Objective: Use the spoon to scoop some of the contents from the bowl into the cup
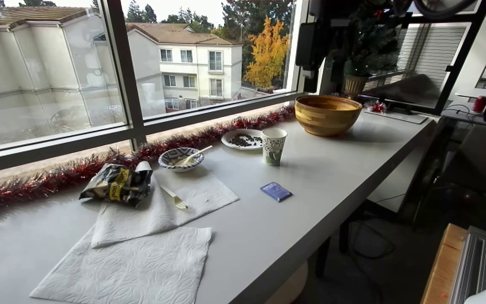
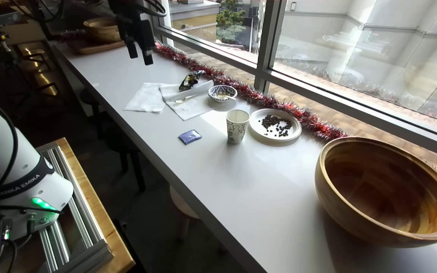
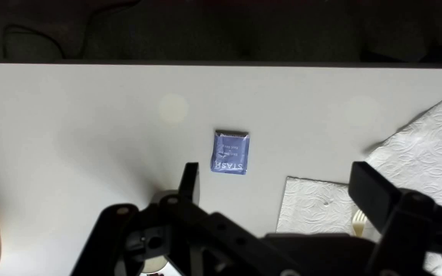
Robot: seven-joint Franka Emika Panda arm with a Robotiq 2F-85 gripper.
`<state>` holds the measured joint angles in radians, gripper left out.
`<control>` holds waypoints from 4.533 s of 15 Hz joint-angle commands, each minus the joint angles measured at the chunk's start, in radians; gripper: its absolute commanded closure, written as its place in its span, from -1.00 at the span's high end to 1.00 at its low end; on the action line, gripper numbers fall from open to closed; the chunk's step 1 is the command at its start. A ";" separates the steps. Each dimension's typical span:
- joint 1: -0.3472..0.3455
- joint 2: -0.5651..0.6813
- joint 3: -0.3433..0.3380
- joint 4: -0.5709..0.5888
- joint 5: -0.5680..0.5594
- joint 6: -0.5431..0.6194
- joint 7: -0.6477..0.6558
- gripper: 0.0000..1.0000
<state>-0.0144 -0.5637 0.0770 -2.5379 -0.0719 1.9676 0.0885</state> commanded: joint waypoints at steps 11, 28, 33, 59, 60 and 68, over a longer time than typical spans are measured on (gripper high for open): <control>-0.036 0.537 -0.003 0.297 0.094 0.251 0.541 1.00; 0.037 0.962 -0.074 0.742 0.283 0.253 0.951 1.00; 0.030 0.976 -0.069 0.760 0.309 0.247 0.953 1.00; -0.042 1.430 -0.086 1.218 0.565 0.169 1.159 1.00; -0.043 1.439 -0.085 1.230 0.563 0.172 1.165 1.00; -0.054 1.513 -0.062 1.317 0.570 0.182 1.182 0.28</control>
<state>-0.0530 0.9013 -0.0072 -1.2908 0.4798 2.1478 1.2542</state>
